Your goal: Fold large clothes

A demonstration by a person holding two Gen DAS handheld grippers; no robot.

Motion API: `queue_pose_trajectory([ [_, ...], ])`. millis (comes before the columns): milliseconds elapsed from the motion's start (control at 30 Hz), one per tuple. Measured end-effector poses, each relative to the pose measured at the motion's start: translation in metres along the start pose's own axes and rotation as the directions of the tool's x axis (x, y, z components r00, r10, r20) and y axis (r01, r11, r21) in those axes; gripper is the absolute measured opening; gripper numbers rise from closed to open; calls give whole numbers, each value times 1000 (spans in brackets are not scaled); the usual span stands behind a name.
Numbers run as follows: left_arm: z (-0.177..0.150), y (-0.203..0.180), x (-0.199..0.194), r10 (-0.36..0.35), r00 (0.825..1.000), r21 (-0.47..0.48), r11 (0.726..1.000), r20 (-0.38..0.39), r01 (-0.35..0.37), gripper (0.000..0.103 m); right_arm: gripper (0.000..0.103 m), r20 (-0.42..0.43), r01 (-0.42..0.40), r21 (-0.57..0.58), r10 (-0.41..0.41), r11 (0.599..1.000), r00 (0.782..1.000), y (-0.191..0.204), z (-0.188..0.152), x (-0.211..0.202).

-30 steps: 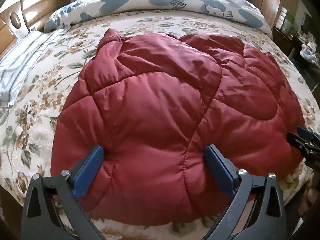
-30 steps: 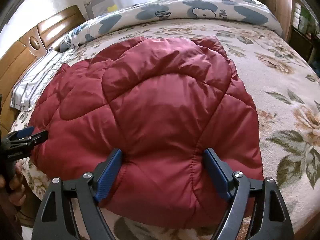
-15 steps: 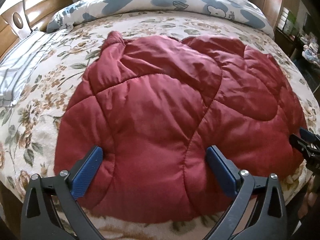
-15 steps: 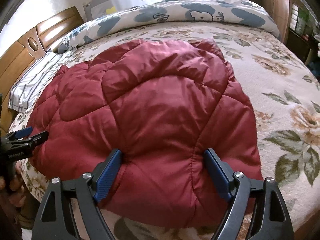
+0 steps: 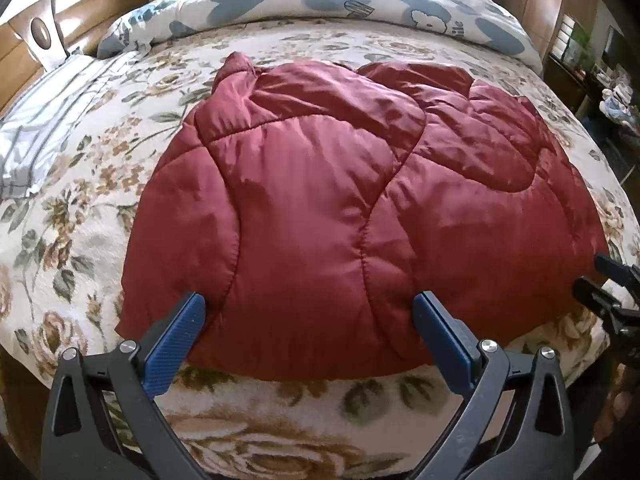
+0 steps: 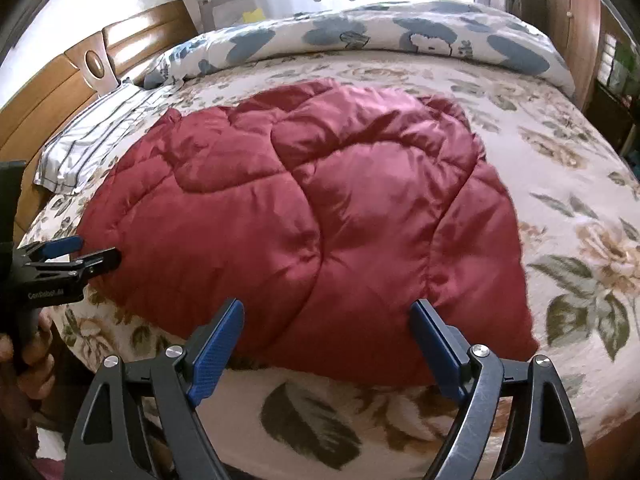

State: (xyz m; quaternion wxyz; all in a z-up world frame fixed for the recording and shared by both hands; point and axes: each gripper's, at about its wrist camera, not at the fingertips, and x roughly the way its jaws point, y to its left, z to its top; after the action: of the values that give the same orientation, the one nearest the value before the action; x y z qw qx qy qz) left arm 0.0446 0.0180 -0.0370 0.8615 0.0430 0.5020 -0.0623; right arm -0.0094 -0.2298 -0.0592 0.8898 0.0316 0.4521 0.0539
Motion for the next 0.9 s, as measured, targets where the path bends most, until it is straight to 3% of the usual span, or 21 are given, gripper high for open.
queue_pose_trajectory([
  [300,2,-1,2,10,1000,9,1000,4,-10,103,87,0,-11,55,11,998,1000,-17,-1,13],
  [500,-5,-3,-8,17,1000,17,1000,-23,-16,103,86,3,-35,64,34,997,999,-13,-5,-7],
  [900,-32,-2,-46,51,998,70,996,-28,-49,103,86,-31,-56,-33,55,998,998,22,-20,-53],
])
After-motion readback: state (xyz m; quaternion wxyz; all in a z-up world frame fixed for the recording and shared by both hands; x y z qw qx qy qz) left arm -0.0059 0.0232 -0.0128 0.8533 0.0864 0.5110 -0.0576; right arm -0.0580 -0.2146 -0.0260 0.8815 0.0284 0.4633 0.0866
